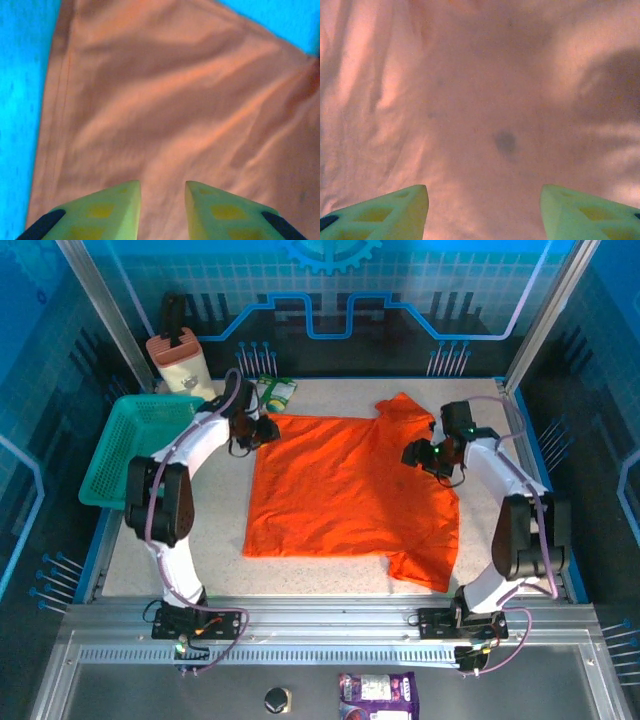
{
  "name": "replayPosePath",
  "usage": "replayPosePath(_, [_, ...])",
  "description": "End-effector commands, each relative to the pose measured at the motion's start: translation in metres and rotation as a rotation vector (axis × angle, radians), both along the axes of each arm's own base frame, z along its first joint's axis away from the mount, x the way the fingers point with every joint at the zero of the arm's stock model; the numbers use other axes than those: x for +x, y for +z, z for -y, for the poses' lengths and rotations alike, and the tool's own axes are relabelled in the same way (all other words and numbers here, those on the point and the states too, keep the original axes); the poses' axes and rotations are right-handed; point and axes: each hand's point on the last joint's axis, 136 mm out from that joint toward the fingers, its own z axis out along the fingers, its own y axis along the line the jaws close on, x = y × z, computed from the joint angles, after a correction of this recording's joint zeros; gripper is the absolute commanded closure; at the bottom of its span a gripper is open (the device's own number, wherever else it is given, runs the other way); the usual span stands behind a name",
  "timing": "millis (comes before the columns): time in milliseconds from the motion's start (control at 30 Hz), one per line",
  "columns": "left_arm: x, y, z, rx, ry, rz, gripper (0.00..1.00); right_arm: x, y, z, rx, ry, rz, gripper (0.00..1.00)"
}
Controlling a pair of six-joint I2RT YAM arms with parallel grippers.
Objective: Fold the inside-out t-shirt
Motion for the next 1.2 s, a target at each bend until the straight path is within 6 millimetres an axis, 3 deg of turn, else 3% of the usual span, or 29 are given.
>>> replayPosePath(0, [0.031, -0.01, -0.006, -0.009, -0.002, -0.003, 0.73, 0.033, -0.003, 0.013, -0.075, 0.08, 0.026, 0.39])
replayPosePath(133, [0.067, -0.025, 0.015, -0.11, 0.006, -0.01, 0.77, 0.085, 0.0, 0.018, -0.063, 0.103, 0.079, 0.4])
replayPosePath(233, [0.083, -0.036, 0.027, -0.134, 0.002, -0.018, 0.78, 0.122, -0.003, 0.019, -0.013, 0.114, 0.099, 0.41])
replayPosePath(333, [0.095, -0.049, 0.027, -0.125, 0.018, -0.021, 0.79, 0.155, -0.006, 0.024, 0.034, 0.097, 0.112, 0.42])
replayPosePath(467, [0.103, -0.07, 0.018, -0.102, 0.048, -0.052, 0.8, 0.178, -0.022, 0.034, 0.093, 0.058, 0.085, 0.41])
replayPosePath(633, [0.101, -0.095, 0.004, -0.085, 0.111, -0.116, 0.79, 0.188, -0.063, 0.059, 0.138, -0.074, 0.006, 0.4])
replayPosePath(867, [0.097, -0.116, -0.029, -0.122, 0.26, -0.173, 0.79, 0.18, -0.109, 0.101, 0.172, -0.253, -0.09, 0.4])
replayPosePath(1033, [0.097, -0.127, -0.035, -0.123, 0.297, -0.194, 0.79, 0.174, -0.115, 0.124, 0.159, -0.331, -0.109, 0.39])
replayPosePath(1167, [0.102, -0.128, -0.027, -0.168, 0.287, -0.186, 0.79, 0.179, -0.103, 0.113, 0.204, -0.288, -0.08, 0.41])
